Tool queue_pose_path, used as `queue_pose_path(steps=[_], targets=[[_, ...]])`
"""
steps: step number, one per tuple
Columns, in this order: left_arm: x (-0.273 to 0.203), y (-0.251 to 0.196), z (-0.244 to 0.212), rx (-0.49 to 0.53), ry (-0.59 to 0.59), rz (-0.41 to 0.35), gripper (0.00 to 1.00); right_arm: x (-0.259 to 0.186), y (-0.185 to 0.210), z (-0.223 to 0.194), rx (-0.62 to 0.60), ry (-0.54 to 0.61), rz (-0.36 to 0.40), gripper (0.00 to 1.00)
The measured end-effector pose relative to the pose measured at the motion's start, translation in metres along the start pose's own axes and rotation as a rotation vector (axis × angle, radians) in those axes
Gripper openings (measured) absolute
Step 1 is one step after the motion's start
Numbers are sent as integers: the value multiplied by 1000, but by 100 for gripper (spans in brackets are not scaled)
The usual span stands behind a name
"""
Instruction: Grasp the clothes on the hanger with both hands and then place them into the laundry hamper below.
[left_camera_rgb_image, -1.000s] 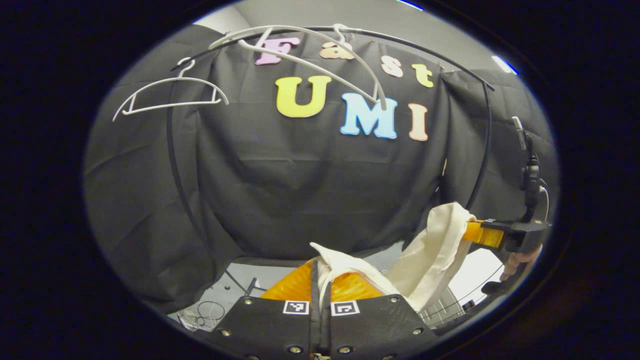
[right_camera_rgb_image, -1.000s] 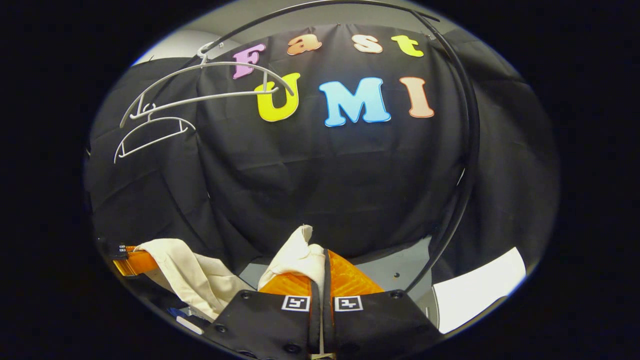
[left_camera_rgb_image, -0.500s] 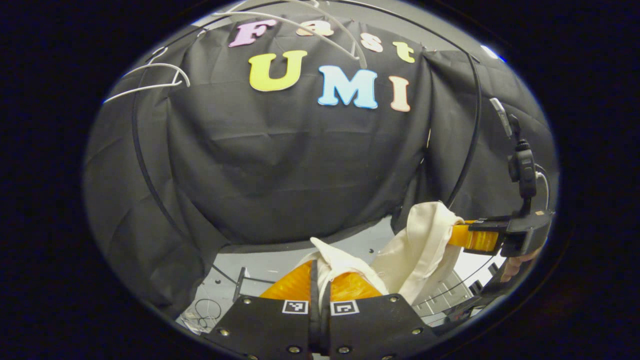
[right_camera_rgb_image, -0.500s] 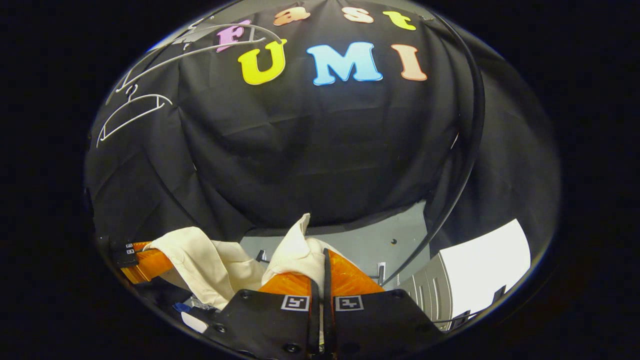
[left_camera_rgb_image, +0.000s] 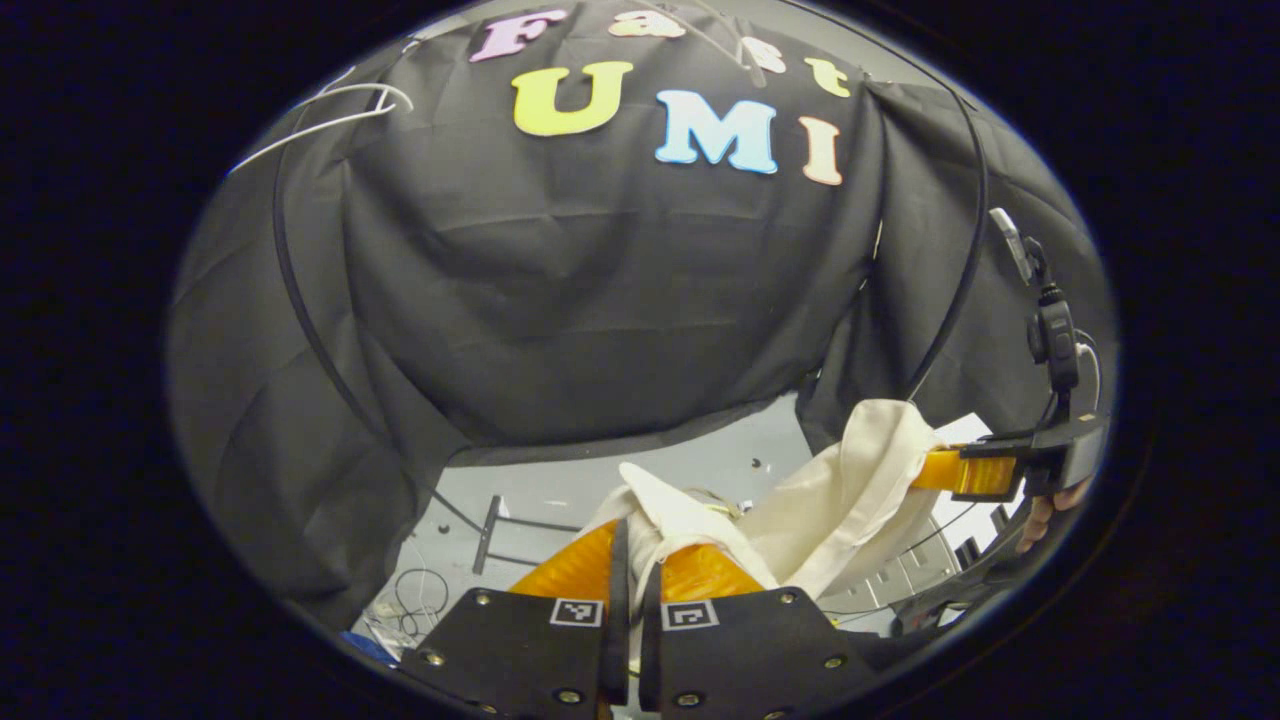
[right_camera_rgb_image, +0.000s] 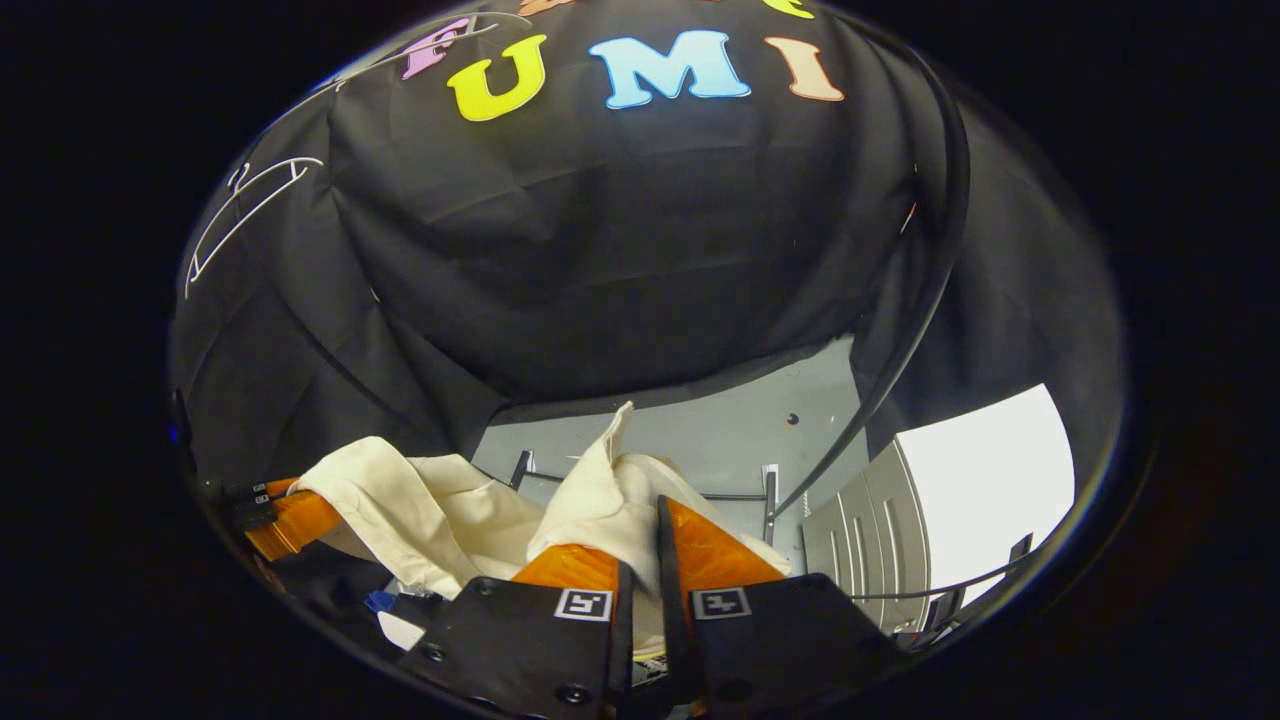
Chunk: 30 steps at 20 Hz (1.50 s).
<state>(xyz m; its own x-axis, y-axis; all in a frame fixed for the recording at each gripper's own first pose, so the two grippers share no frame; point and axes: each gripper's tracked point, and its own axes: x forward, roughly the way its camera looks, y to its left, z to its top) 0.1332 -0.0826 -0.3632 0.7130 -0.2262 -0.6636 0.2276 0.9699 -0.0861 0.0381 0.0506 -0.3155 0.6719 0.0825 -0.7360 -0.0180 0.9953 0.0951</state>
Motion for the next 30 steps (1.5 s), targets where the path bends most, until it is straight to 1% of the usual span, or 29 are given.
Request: queue_pose_path(steps=[1, 2, 3, 4, 5, 6, 7, 8, 10, 14, 16, 18, 20, 24, 25, 27, 30], targets=[[0, 5, -2, -7, 4, 9, 8, 1, -2, -5, 1, 10, -5, 21], [-4, 9, -1, -13, 1, 12, 13, 0, -4, -9, 2, 23, 0, 24], [-5, 9, 0, -22, -3, 2, 19, -3, 0, -14, 5, 35, 4, 34], [-6, 8, -2, -33, -1, -13, 34, -7, 6, -13, 15, 33, 22, 45], [-6, 8, -4, -45, 7, -27, 48, -9, 7, -9, 20, 31, 31, 73], [-7, 7, -8, -53, 14, -34, 63, -12, 5, -5, 19, 27, 30, 82], [-8, 10, -11, -59, 17, -29, 78, -15, 2, -4, 15, 18, 23, 98], [-9, 14, -15, -65, 18, -18, 93, -21, -2, -1, 9, 7, 11, 98], [-15, 18, -28, -74, 34, 3, 95, -29, -10, 0, -2, -7, -14, 98], [-35, 15, -41, -58, 41, 13, 95, -51, -28, 1, 5, -38, -55, 98], [-47, 19, -44, -45, 37, 45, 95, -59, -38, 1, 15, -56, -67, 98], [-62, 19, -42, -65, 27, 79, 96, -66, -52, 4, 4, -79, -82, 98], [-77, 11, -36, -91, 7, 110, 95, -74, -72, 8, -9, -110, -104, 98], [-107, -5, -31, -104, -40, 201, 94, -99, -98, 18, -6, -173, -95, 98], [-113, -11, -23, -108, -55, 216, 95, -106, -105, 22, -6, -192, -90, 98], [-124, -30, -7, -109, -92, 235, 94, -118, -120, 25, -11, -222, -83, 98], [-145, -62, 31, -74, -183, 275, 95, -139, -139, 40, -30, -288, -77, 98]])
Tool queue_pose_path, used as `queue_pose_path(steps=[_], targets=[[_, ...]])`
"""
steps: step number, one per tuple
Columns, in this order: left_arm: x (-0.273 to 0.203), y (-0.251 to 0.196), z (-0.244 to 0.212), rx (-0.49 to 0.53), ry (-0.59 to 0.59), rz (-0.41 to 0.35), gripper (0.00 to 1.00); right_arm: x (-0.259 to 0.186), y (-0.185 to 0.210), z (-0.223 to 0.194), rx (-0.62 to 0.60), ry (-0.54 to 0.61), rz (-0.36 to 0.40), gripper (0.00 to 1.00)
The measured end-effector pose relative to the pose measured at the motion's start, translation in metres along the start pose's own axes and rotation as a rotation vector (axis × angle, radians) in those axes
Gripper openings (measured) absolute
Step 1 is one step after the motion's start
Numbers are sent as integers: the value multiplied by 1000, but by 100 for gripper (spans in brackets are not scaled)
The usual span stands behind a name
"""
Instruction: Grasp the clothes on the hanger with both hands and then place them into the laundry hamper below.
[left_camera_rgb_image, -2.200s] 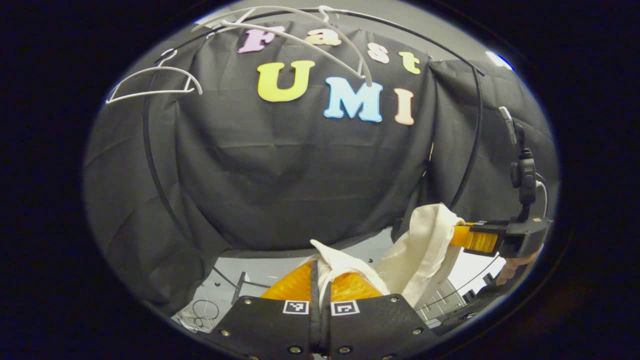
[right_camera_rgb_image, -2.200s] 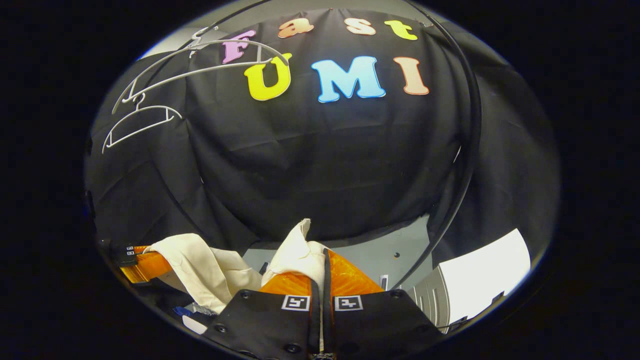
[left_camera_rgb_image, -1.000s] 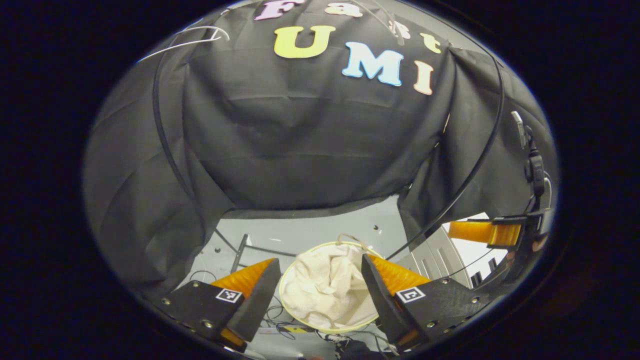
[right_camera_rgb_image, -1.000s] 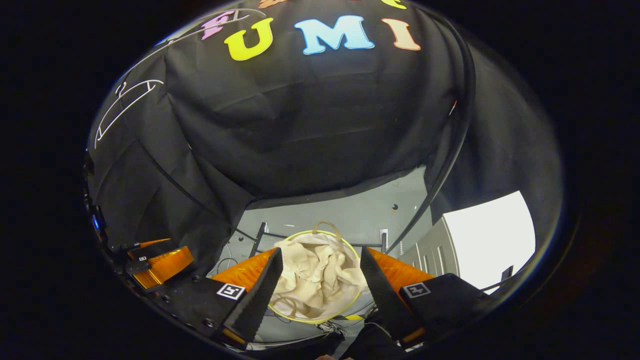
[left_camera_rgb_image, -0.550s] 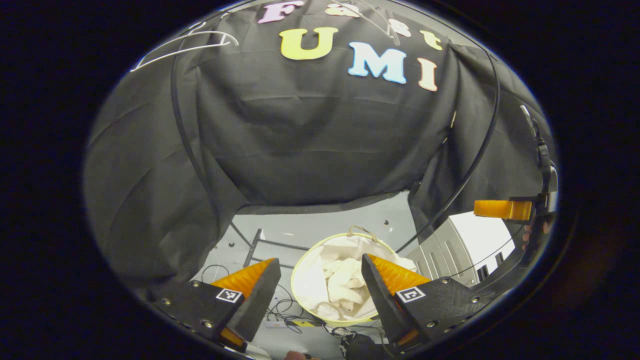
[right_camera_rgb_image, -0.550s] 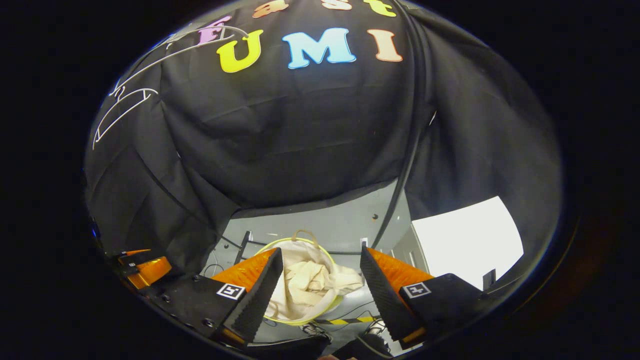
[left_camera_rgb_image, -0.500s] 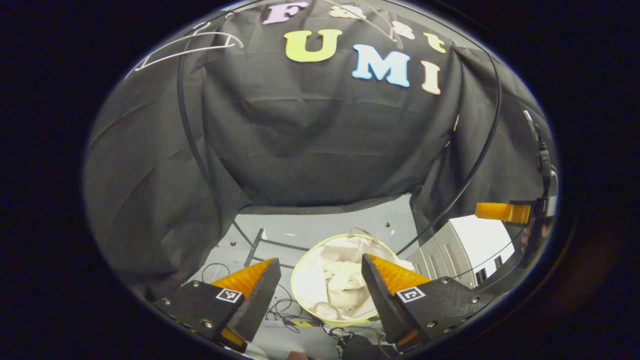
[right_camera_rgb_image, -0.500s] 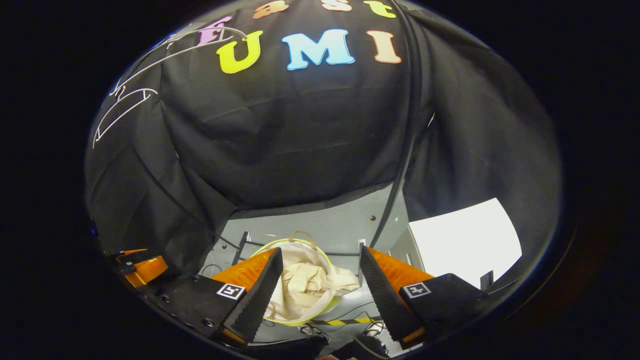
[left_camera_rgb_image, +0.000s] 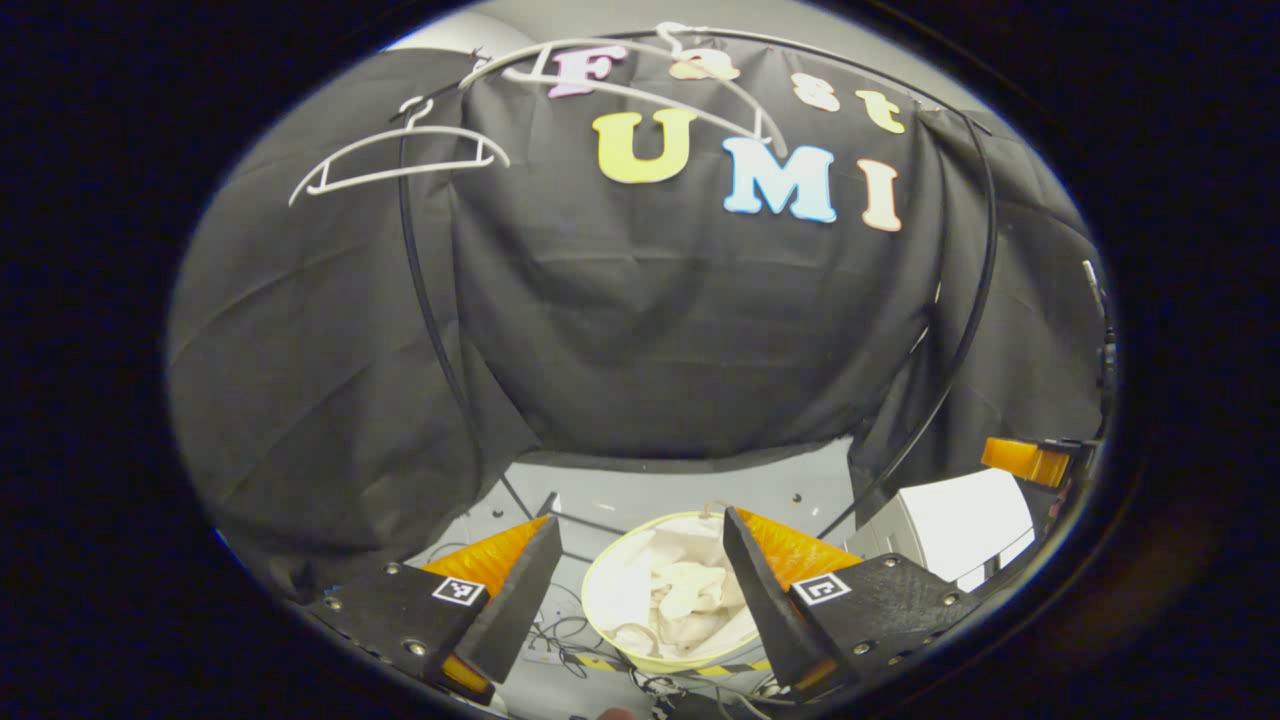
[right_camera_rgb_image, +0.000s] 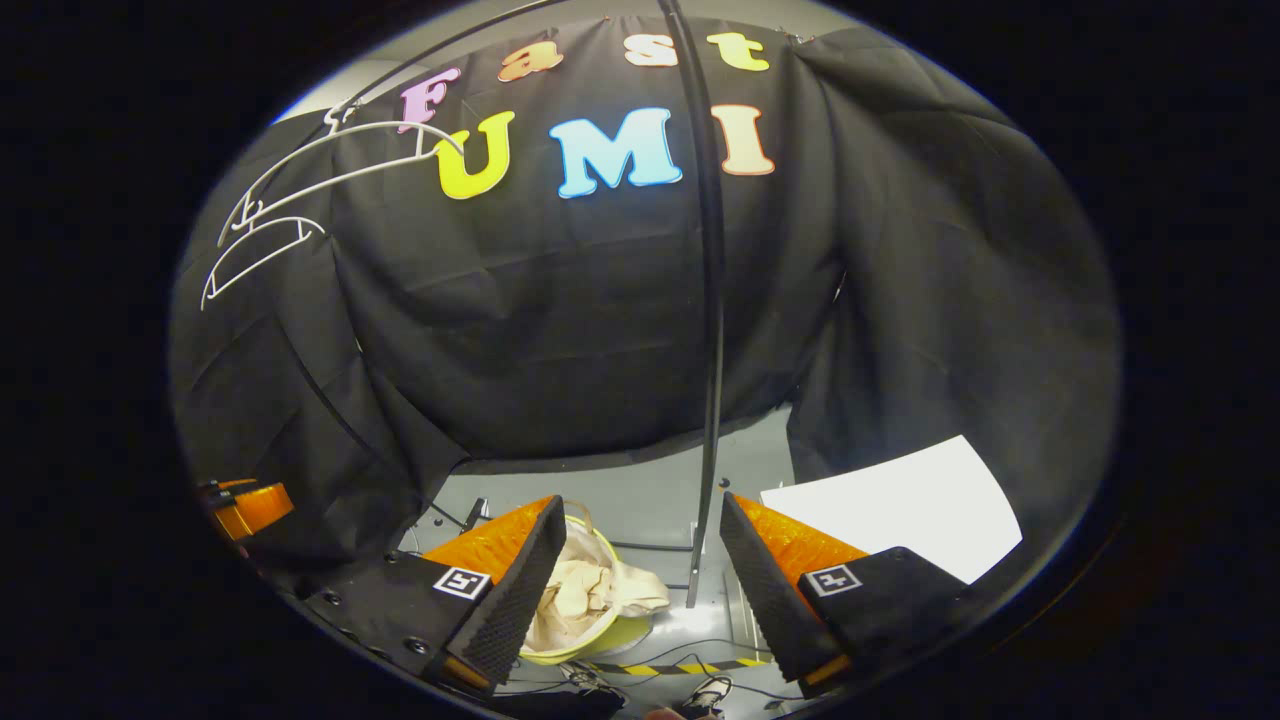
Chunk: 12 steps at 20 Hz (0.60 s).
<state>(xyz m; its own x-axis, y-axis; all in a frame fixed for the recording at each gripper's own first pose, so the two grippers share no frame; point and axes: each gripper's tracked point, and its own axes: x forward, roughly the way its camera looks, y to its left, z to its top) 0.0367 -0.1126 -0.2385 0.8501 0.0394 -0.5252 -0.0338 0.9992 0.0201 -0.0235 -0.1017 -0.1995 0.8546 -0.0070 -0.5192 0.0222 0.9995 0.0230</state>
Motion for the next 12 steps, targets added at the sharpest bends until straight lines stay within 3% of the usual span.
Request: queue_pose_path(steps=[3, 6, 9, 12], targets=[[-34, -34, 63, 46, -157, 21, 94, -19, -17, 30, 14, -103, 12, 98], [-77, -85, 105, 111, -289, -9, 94, -40, -34, 66, -17, -232, 16, 98], [-121, -131, 135, 71, -395, -58, 94, -64, -50, 102, -36, -370, 8, 98], [-150, -144, 160, 27, -457, -62, 94, -95, -61, 139, -6, -514, 13, 98]])
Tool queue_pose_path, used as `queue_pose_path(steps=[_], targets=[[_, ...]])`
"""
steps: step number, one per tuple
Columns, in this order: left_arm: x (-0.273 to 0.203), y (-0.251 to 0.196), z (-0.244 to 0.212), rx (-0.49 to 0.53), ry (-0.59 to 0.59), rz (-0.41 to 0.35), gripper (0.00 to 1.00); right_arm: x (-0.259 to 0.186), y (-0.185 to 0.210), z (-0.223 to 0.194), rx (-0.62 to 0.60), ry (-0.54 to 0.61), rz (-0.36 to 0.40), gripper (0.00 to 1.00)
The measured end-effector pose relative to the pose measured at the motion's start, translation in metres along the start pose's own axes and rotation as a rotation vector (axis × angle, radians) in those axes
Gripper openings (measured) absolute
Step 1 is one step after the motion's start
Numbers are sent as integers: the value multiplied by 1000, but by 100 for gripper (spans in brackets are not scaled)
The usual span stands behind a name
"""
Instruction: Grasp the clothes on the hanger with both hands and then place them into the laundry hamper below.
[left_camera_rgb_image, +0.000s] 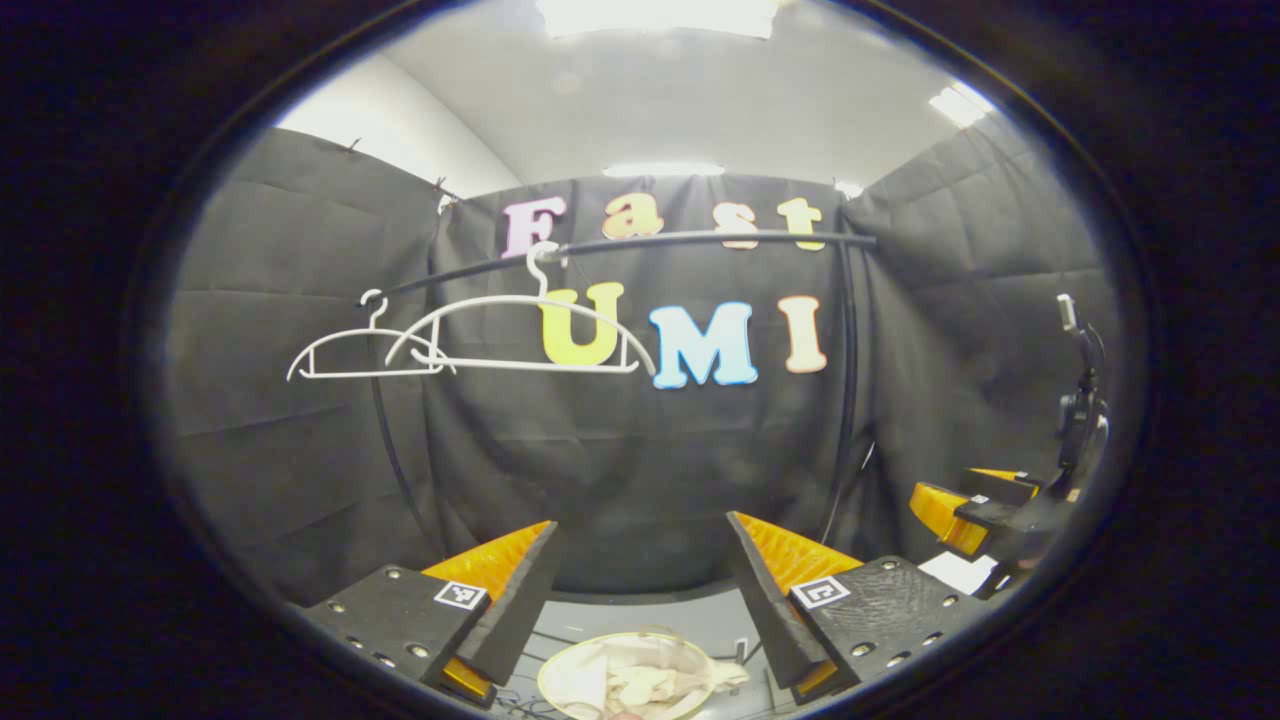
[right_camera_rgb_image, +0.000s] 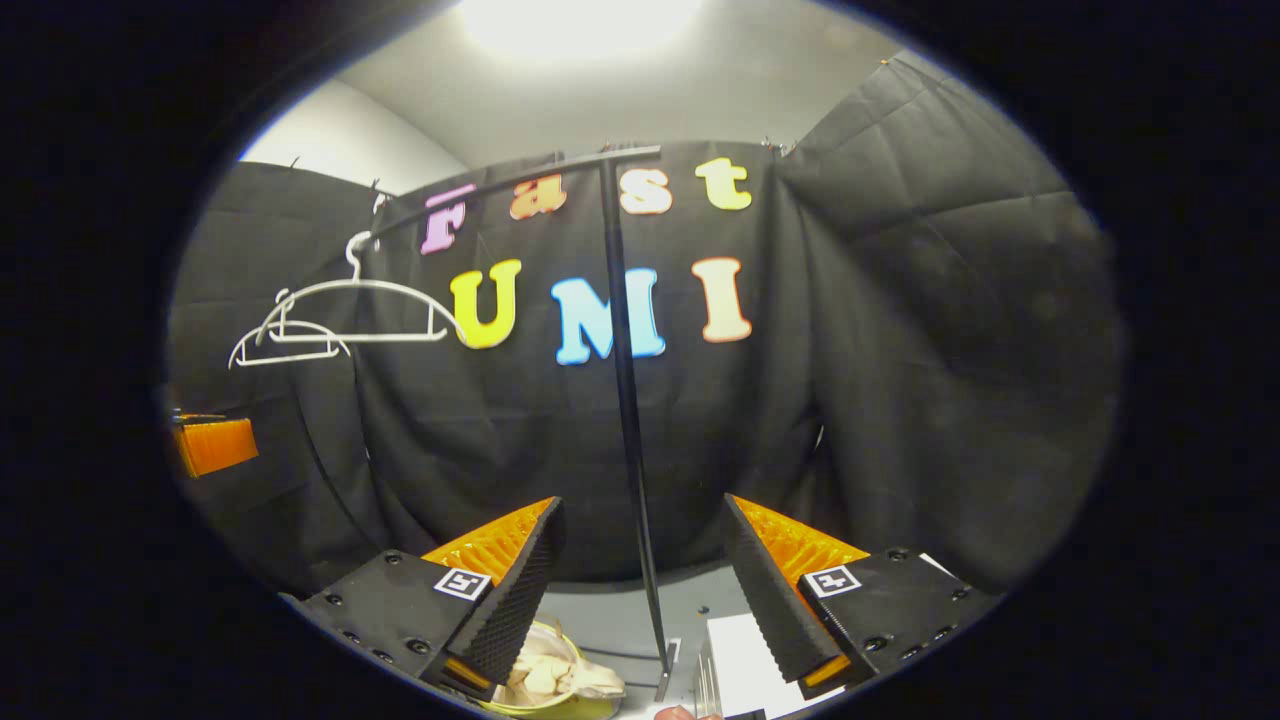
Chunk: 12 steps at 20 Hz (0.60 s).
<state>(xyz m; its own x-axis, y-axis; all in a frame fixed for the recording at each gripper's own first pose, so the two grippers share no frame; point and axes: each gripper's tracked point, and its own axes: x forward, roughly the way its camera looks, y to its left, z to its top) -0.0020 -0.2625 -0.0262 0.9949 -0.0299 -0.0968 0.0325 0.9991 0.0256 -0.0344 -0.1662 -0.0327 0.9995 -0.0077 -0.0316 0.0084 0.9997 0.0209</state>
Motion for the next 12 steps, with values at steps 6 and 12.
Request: queue_pose_path(steps=[6, 12], targets=[[-35, 11, 65, -1, -117, 46, 94, -31, -7, 46, 118, -113, -40, 98], [-46, 71, 73, -39, -176, 24, 94, -42, -1, 52, 78, -128, -119, 97]])
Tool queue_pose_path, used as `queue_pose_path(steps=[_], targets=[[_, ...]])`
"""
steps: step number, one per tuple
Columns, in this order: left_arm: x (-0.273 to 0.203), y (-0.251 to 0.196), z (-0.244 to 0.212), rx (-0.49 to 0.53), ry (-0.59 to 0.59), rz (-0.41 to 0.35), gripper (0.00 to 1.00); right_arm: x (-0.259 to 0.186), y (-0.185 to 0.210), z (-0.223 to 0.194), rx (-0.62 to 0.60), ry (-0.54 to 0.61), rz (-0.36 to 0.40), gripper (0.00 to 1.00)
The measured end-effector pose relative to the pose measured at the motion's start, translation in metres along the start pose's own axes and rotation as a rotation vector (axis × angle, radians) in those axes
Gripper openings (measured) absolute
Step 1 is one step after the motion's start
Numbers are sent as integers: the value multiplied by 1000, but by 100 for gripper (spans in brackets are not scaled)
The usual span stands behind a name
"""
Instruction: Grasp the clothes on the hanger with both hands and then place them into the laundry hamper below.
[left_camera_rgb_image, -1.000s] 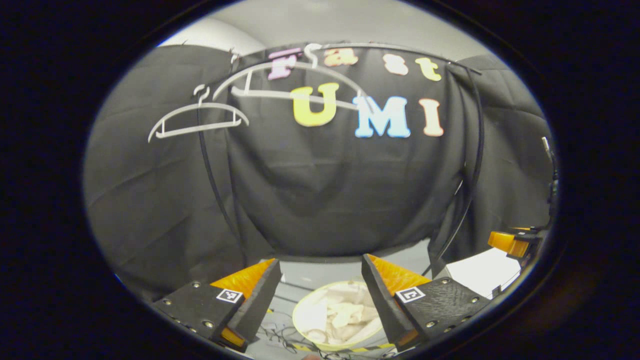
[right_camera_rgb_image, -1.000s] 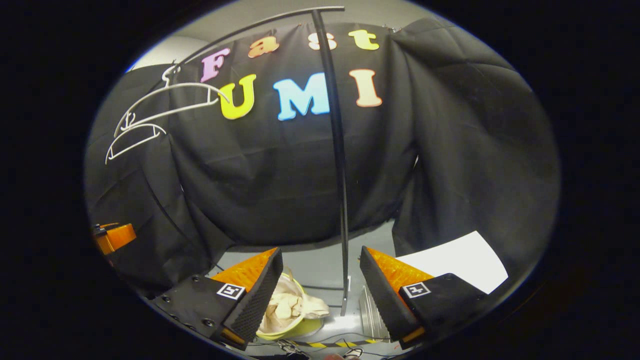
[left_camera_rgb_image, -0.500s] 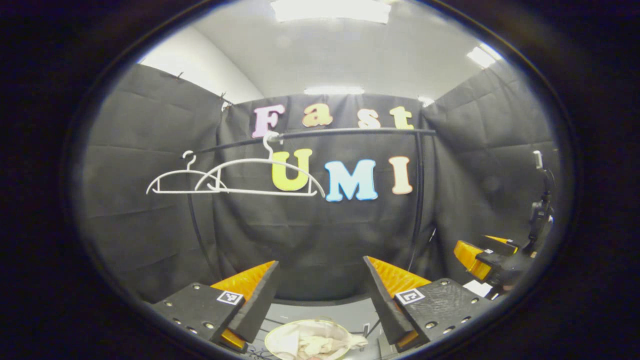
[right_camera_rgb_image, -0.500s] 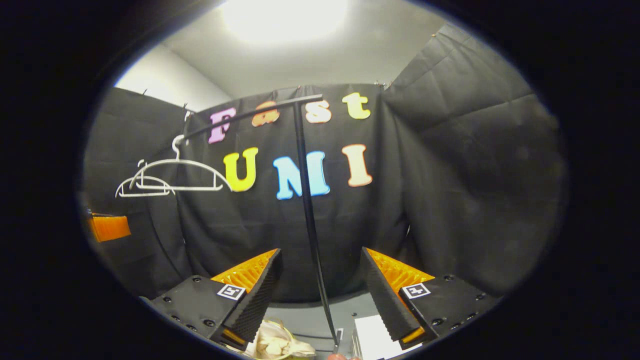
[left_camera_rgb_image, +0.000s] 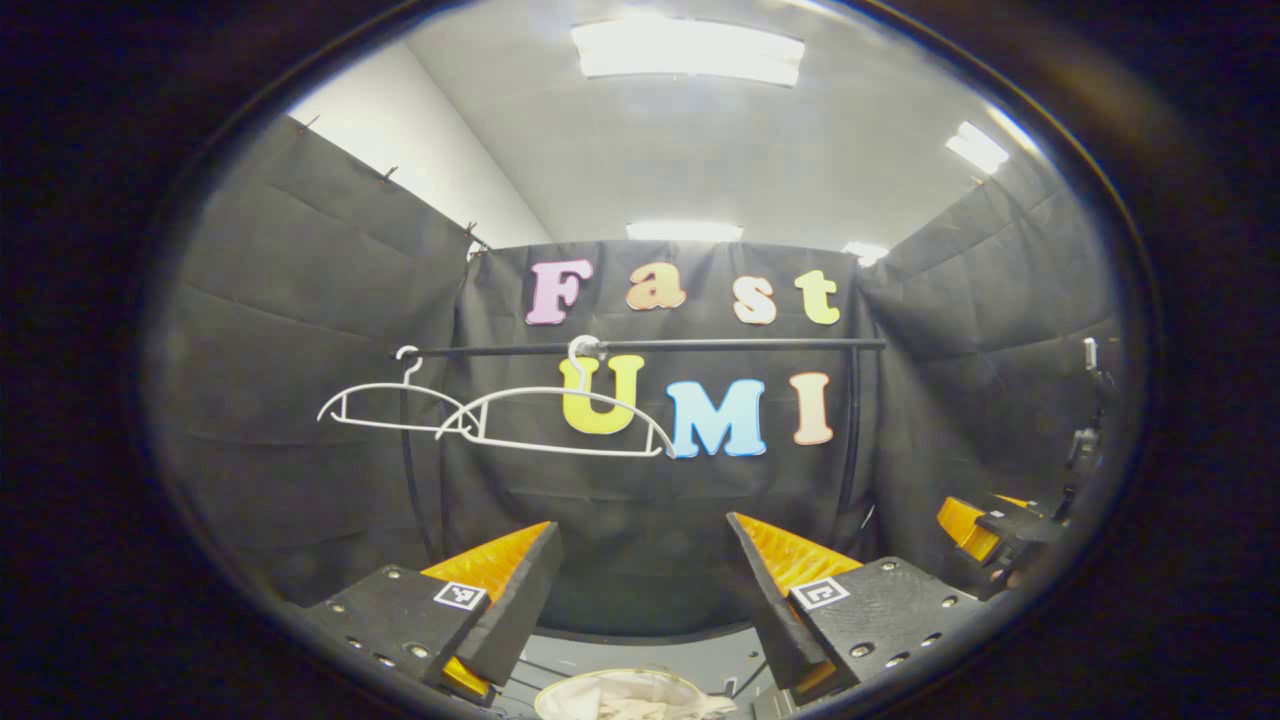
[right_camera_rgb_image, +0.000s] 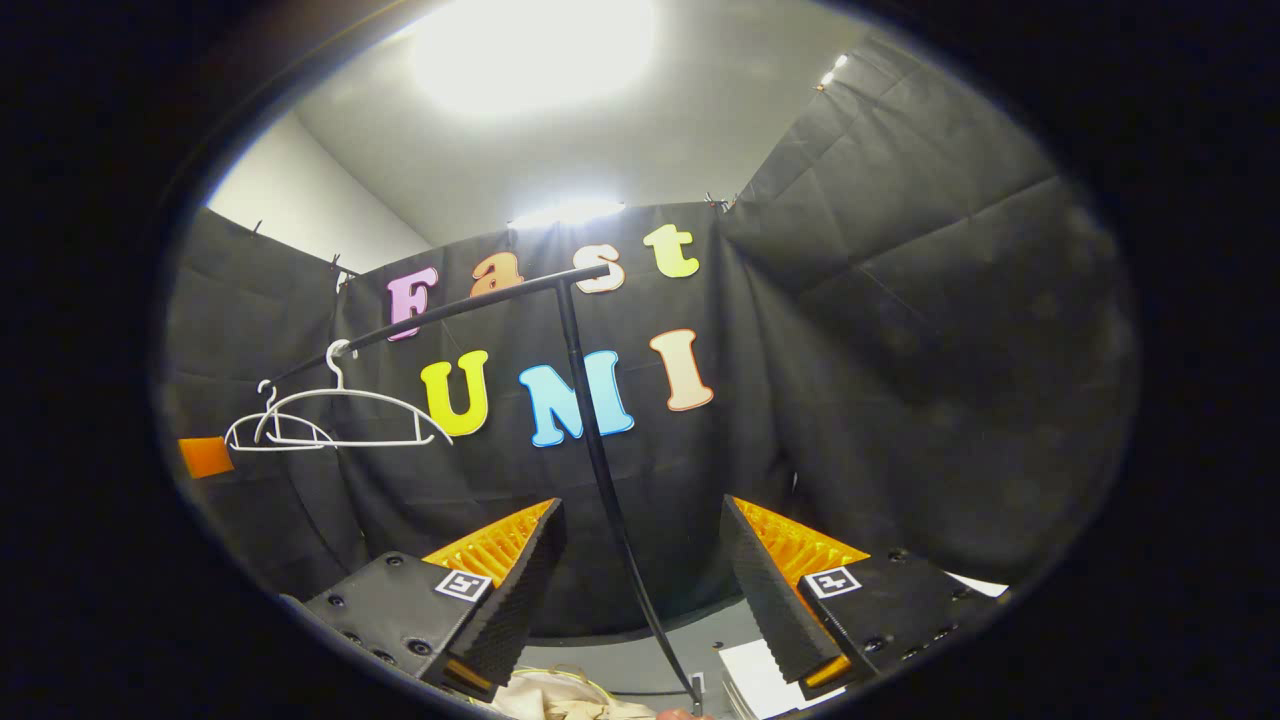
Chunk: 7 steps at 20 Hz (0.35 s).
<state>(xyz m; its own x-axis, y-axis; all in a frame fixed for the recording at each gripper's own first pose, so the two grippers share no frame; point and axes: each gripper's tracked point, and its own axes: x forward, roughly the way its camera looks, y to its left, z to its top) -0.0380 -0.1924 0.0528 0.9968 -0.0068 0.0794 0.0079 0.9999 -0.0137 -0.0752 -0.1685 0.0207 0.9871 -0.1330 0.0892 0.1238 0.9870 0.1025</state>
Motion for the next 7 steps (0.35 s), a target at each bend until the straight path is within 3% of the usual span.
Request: queue_pose_path(steps=[7], targets=[[-2, 80, -24, -94, -18, 87, 94, -23, 39, -7, -71, 10, 25, 98]])
